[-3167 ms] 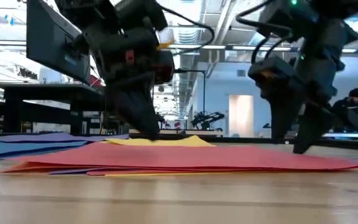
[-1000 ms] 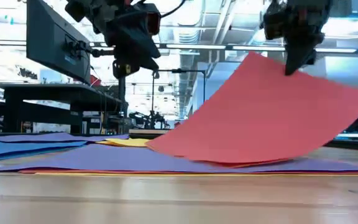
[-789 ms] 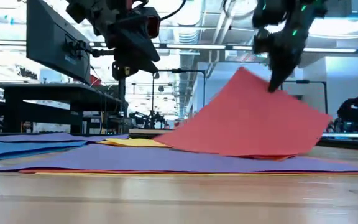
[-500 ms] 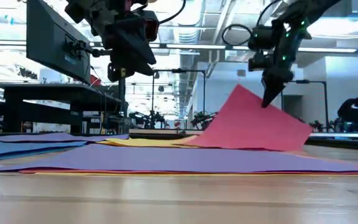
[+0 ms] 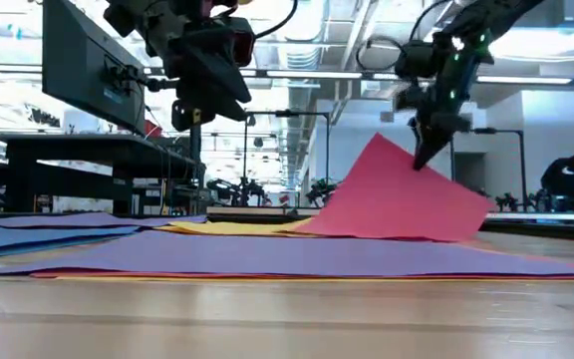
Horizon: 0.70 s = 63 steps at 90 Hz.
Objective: Organize paper
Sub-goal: Move the red paper to the top right of the table
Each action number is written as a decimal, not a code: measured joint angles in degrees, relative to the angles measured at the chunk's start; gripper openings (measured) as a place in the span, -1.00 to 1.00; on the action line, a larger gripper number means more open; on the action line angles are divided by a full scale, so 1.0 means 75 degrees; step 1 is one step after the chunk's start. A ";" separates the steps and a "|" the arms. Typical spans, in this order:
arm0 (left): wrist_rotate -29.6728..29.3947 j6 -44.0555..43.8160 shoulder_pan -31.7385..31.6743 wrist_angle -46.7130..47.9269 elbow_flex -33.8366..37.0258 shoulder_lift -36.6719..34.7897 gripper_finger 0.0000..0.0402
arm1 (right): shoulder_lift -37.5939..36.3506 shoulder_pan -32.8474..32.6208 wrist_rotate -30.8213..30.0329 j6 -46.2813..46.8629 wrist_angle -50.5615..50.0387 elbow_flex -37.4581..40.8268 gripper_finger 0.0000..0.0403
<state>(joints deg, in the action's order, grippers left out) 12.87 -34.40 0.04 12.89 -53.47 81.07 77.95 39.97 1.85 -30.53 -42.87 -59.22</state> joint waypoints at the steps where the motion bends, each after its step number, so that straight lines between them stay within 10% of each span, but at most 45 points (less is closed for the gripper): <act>1: -0.0010 -0.0015 -0.0011 0.0002 0.0000 -0.0017 -0.55 | -0.0039 -0.0026 0.0043 0.0197 -0.0074 -0.0054 -1.00; 40: -0.0767 0.0026 -0.1207 -0.0623 -0.0009 -0.1626 -0.55 | -0.1682 -0.3859 0.1169 0.3029 -0.1245 -0.1475 -1.00; 63: 0.0265 0.0604 -0.1555 -0.1695 -0.0009 -0.1702 -0.55 | -0.1246 -0.6191 -0.0186 0.5221 -0.0553 -0.1475 -1.00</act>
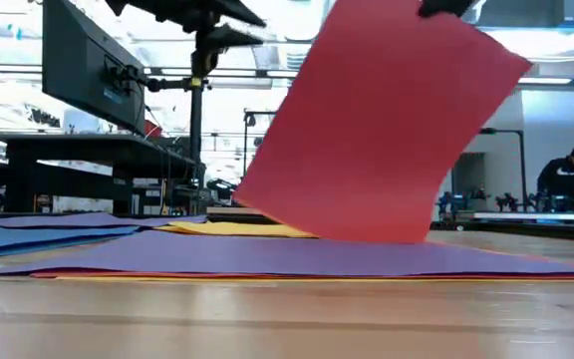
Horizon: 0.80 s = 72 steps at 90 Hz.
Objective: Organize paper
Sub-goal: Move the red paper to the top right of the table
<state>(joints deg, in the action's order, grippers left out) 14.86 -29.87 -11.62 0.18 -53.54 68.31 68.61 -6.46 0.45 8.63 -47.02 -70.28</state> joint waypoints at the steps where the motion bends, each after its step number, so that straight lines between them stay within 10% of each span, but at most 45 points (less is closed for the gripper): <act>1: 0.0064 0.0030 0.0003 -0.0027 -0.0001 0.0028 -0.55 | 0.0048 -0.0064 -0.0044 0.0075 0.0014 0.0000 -1.00; 17: 0.0459 0.0506 0.0047 0.0515 -0.0003 0.0353 -0.55 | 0.0929 -0.0561 -0.0234 0.2681 0.0140 0.0029 -1.00; 41: 0.0560 0.0699 0.0047 0.0919 0.0006 0.0295 -0.55 | 0.0599 -0.0691 0.0492 0.4540 0.3902 -0.0108 -1.00; 72: 0.0550 0.0851 0.0047 0.2021 0.0003 -0.0724 -0.55 | 0.0503 -0.0573 -0.0089 0.5834 0.2512 0.0775 -1.00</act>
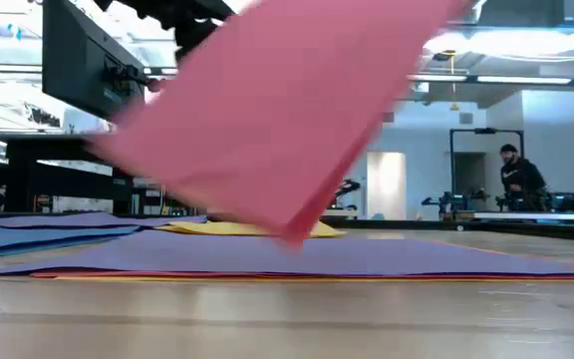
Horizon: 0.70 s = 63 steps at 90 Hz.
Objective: Organize paper
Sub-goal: Move the red paper to the top right of the table
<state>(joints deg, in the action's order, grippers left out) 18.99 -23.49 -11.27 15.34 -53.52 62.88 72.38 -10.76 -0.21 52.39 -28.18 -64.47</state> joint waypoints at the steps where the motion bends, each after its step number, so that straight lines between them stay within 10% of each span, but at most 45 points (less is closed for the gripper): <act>1: -0.0018 -0.0001 0.0000 0.0063 0.0000 -0.0030 -0.55 | 0.0008 0.0010 -0.0072 0.0128 -0.0042 0.0103 -1.00; 37: -0.0797 -0.0721 0.0814 0.1213 0.0278 0.0590 -0.55 | 0.0011 0.0663 -0.0252 0.3116 0.1511 0.3445 -0.96; 63: -0.1239 -0.1189 0.1833 0.1241 0.0303 0.2009 -0.55 | -0.0028 0.1396 0.0695 0.1855 0.1960 0.4000 -0.32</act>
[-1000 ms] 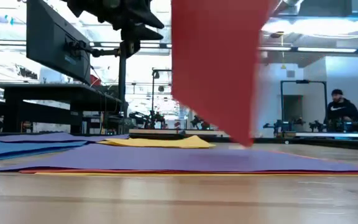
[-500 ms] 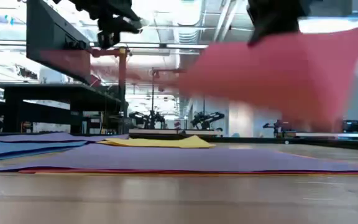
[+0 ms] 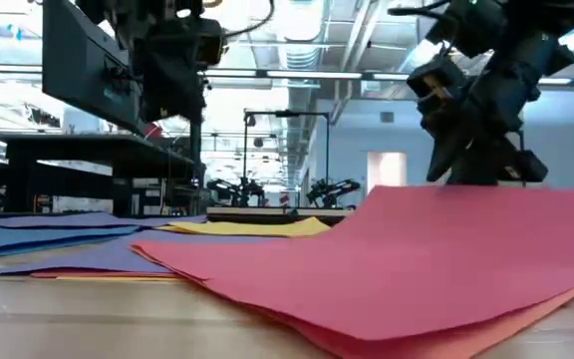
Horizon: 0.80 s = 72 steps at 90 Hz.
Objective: Organize paper
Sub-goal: Move the red paper to the top right of the table
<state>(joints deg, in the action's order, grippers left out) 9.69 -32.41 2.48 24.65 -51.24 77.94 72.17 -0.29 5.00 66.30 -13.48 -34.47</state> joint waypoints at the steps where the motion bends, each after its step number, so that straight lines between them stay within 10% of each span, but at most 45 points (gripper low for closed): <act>1: -0.0002 -0.0041 0.0060 -0.0014 0.0000 0.0069 -0.55 | -0.0009 0.0021 0.0035 -0.0120 -0.0012 -0.0012 -0.30; 33: -0.1265 -0.1801 0.2402 -0.0553 0.0004 0.1485 -0.55 | -0.0234 -0.0346 0.0375 -0.2704 -0.0040 -0.0850 0.10; 72: -0.1204 -0.3036 0.2752 -0.1703 -0.0015 0.2857 -0.55 | 0.0428 -0.0547 0.0365 -0.2907 0.0003 -0.0852 0.09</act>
<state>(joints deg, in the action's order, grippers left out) 0.66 -55.18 23.13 11.88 -51.35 99.37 75.38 -4.39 7.74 44.50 -13.46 -40.86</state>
